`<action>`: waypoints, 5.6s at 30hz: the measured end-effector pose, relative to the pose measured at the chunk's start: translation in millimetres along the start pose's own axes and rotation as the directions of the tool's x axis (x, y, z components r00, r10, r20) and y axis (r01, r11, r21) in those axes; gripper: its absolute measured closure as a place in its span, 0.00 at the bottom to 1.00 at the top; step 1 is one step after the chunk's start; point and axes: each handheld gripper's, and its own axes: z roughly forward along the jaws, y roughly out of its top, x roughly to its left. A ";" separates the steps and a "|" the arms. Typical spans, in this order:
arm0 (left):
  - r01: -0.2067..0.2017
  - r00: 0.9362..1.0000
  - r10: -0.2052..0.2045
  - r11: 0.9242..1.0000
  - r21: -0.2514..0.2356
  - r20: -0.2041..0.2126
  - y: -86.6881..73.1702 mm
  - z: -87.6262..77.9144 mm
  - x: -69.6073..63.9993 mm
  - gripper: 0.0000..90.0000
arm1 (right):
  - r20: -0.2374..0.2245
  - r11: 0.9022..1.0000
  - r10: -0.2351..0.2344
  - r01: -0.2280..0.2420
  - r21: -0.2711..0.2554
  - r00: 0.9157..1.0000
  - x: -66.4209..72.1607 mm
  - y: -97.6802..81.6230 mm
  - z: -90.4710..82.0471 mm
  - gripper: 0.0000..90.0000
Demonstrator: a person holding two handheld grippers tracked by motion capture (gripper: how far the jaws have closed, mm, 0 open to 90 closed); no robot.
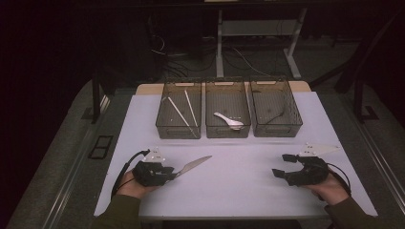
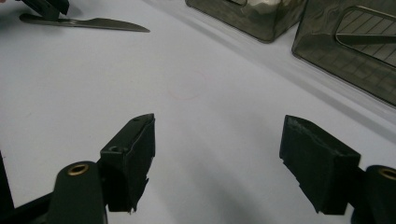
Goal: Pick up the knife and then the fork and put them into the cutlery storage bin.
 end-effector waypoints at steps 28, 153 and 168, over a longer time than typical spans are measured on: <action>-0.013 1.000 0.013 1.000 -0.002 0.007 8.6 3.1 -3.0 0.88 | -0.004 1.000 0.003 -0.003 -0.002 1.000 0.0 1.4 -1.4 0.30; -0.022 0.999 0.032 0.951 -0.310 0.029 15.8 -2.7 -33.2 0.17 | 0.359 0.993 0.091 -0.112 0.039 0.929 -139.1 147.3 35.0 0.98; -0.030 0.999 0.038 0.951 -0.308 0.022 15.2 -2.9 -32.2 0.16 | 0.301 0.984 0.144 -0.168 0.055 0.943 -141.8 134.7 70.0 0.74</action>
